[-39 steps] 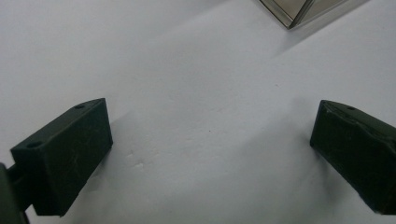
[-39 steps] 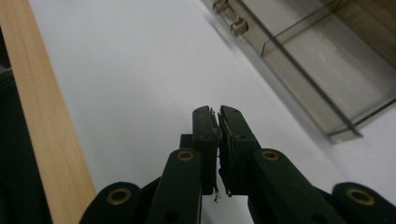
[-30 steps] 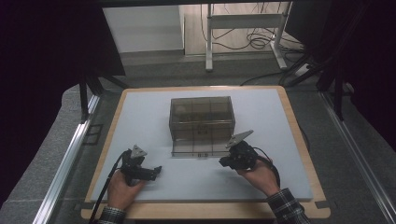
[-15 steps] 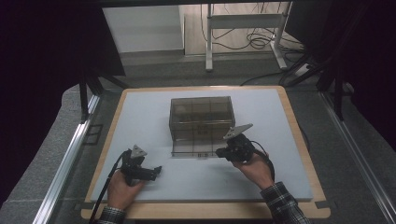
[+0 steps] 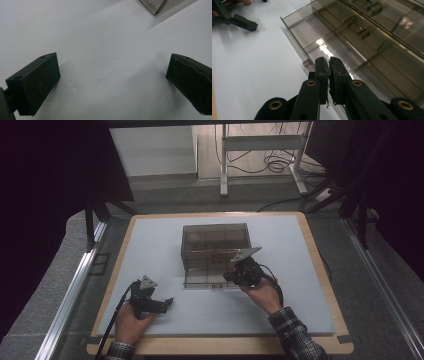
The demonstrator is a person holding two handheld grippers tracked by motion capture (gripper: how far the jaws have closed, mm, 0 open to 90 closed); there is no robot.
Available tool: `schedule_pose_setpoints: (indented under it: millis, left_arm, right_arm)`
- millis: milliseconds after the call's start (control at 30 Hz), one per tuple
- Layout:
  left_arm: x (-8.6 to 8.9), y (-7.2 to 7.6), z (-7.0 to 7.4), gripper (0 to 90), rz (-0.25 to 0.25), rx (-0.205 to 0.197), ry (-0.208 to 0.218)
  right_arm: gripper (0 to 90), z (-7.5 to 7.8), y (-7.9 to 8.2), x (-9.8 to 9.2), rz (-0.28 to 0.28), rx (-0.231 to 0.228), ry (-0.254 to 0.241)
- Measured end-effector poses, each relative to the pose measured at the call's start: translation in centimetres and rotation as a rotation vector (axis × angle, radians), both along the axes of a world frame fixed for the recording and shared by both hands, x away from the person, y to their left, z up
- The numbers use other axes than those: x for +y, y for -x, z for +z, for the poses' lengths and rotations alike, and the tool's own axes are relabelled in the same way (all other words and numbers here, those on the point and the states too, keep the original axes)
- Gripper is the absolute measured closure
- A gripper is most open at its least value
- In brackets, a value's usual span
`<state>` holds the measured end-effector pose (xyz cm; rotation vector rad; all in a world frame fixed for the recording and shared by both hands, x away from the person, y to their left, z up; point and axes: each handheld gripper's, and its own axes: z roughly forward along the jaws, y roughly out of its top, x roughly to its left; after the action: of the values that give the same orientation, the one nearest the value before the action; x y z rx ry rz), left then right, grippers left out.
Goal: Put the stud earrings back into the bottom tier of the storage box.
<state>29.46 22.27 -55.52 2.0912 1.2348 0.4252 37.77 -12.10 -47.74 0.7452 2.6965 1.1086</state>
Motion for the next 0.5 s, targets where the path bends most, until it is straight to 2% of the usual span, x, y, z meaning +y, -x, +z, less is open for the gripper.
schedule_pose_setpoints:
  millis: [200,500]
  left_arm:
    - [0.0,0.0,0.0,0.0,0.000,0.000,0.001]
    - [0.0,0.0,0.0,0.0,0.000,0.000,0.001]
  right_arm:
    - [83.5,-0.6,-0.7,1.2,0.000,0.000,-0.003]
    - [83.5,-2.2,-1.7,2.9,-0.004,-0.003,0.027]
